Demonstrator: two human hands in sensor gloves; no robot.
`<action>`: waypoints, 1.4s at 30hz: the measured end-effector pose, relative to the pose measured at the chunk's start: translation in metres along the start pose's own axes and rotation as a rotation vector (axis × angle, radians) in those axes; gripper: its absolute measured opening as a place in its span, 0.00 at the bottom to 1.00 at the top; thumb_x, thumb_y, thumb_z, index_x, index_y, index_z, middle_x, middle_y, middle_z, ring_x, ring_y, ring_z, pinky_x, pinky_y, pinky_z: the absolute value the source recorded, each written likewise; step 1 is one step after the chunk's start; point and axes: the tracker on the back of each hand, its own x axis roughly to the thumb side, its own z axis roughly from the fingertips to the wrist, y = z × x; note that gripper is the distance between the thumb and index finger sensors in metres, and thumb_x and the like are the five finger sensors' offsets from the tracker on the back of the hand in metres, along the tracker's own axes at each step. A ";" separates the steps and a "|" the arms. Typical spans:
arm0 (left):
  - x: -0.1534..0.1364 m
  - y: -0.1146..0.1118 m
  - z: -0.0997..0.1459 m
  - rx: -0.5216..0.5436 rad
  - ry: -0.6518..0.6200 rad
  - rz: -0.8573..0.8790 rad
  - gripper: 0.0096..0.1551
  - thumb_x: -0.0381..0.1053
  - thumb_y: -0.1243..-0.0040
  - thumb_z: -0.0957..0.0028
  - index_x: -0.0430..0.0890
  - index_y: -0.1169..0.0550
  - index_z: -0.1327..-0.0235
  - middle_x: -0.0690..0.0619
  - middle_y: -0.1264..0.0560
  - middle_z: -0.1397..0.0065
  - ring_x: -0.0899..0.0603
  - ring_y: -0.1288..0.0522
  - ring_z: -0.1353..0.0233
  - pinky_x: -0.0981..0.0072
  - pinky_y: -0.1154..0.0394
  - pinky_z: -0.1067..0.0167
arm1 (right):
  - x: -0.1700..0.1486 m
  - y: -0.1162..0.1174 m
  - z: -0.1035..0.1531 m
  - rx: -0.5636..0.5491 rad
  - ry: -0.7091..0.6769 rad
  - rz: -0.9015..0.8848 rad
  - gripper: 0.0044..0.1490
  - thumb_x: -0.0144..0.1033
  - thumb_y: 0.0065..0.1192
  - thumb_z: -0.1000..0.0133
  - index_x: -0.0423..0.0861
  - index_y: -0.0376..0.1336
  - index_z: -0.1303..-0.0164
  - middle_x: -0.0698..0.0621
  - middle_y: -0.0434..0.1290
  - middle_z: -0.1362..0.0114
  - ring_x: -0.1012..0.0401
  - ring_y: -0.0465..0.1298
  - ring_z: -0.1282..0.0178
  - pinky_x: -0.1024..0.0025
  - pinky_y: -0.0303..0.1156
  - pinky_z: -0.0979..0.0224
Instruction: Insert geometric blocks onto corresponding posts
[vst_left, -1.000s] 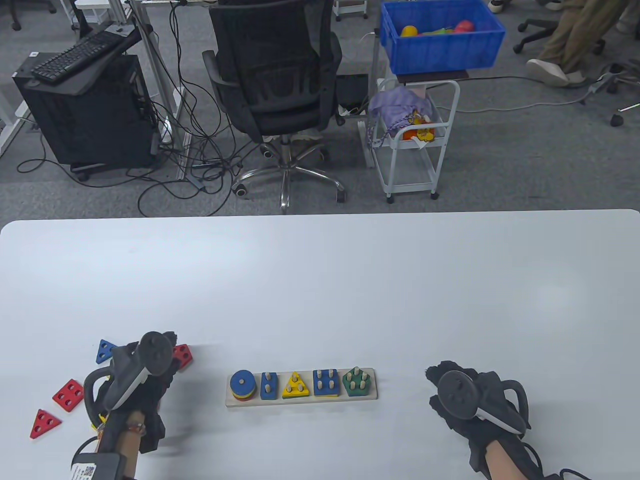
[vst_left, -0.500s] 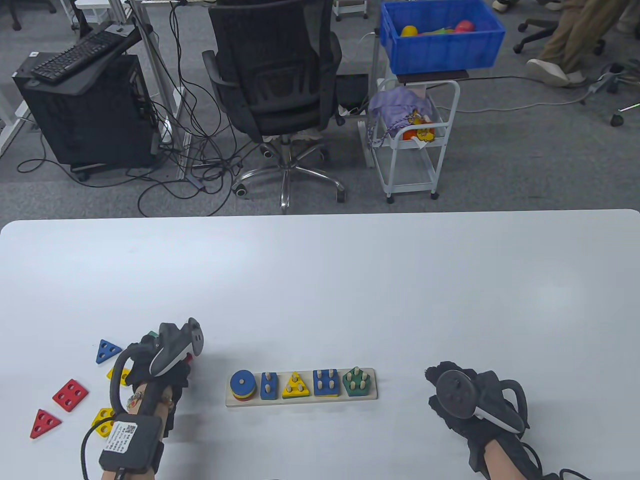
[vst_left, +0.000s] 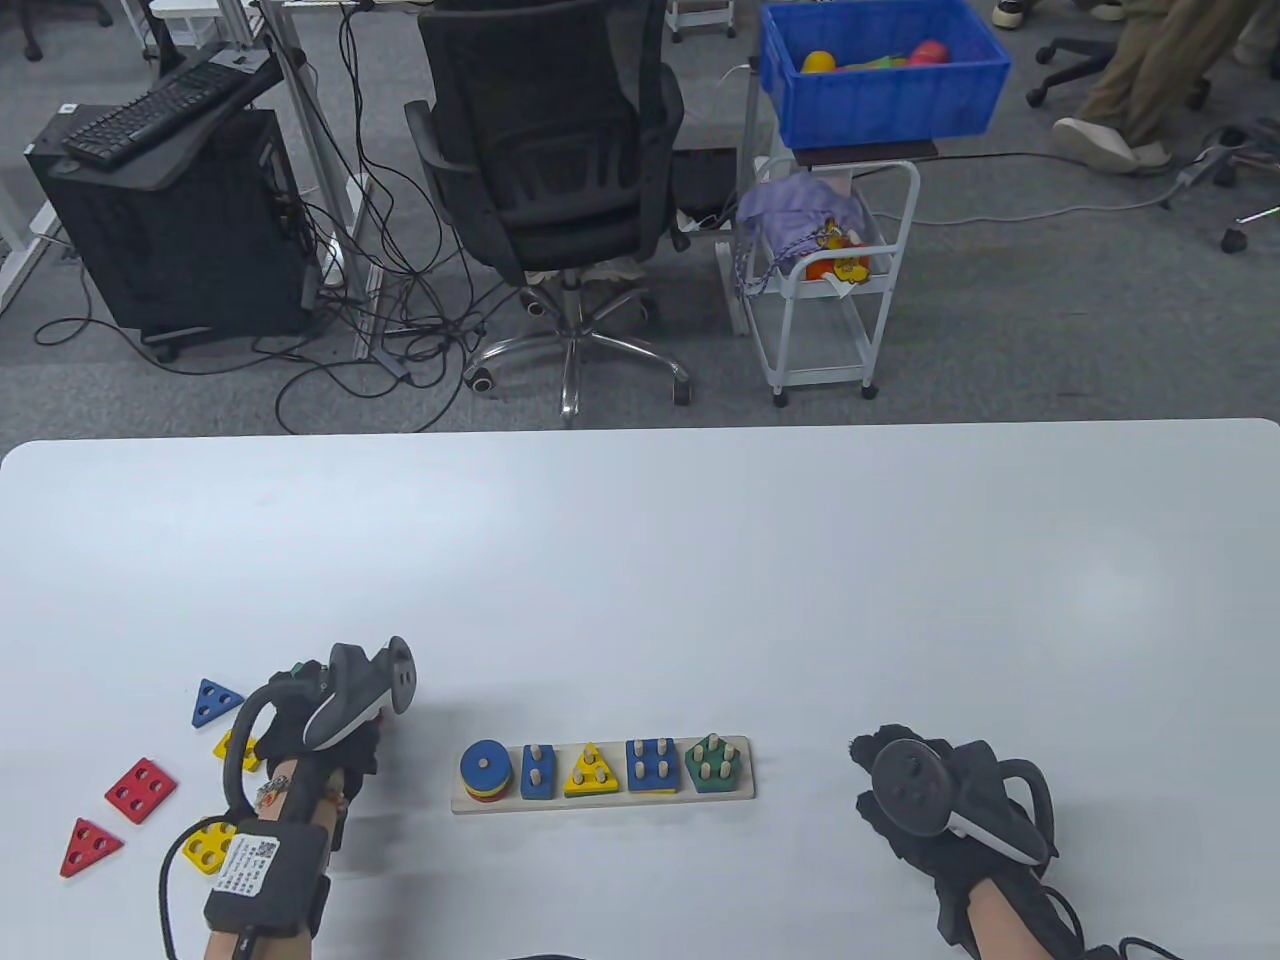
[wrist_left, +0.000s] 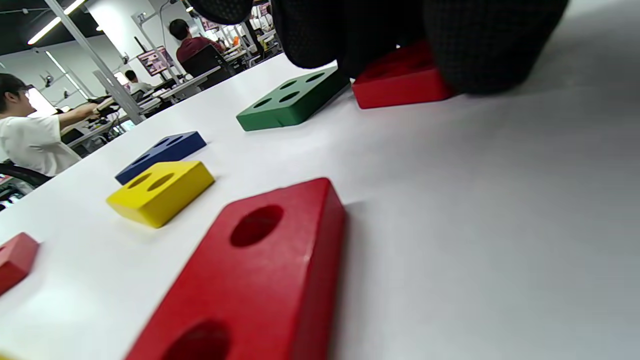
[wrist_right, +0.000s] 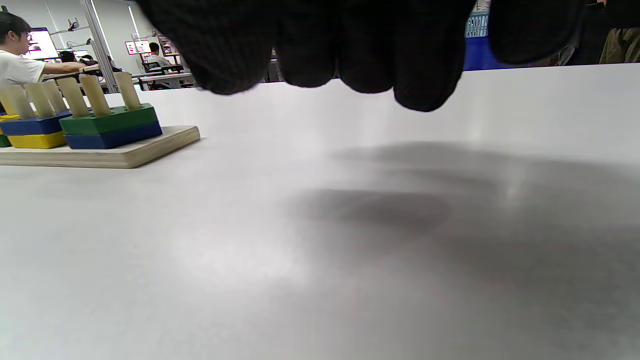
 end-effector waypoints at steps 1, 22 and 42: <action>0.000 0.000 0.001 0.007 -0.004 0.004 0.41 0.60 0.31 0.55 0.63 0.33 0.26 0.61 0.30 0.18 0.48 0.34 0.17 0.42 0.41 0.19 | 0.000 0.000 0.000 0.000 0.000 0.000 0.35 0.46 0.63 0.47 0.47 0.63 0.29 0.40 0.66 0.23 0.41 0.72 0.29 0.32 0.65 0.31; 0.060 0.042 0.094 -0.297 -0.768 1.374 0.44 0.63 0.33 0.51 0.57 0.37 0.22 0.57 0.31 0.18 0.46 0.32 0.19 0.43 0.37 0.23 | 0.132 -0.041 -0.016 -0.260 -0.398 -0.280 0.47 0.51 0.65 0.48 0.44 0.51 0.22 0.39 0.63 0.22 0.42 0.74 0.30 0.35 0.69 0.33; 0.095 0.038 0.120 -0.381 -0.965 1.385 0.45 0.64 0.40 0.46 0.57 0.44 0.18 0.54 0.41 0.12 0.41 0.40 0.13 0.38 0.43 0.21 | 0.157 -0.046 -0.013 -0.526 -0.493 -0.332 0.45 0.53 0.76 0.57 0.52 0.60 0.31 0.48 0.70 0.27 0.46 0.73 0.31 0.33 0.68 0.34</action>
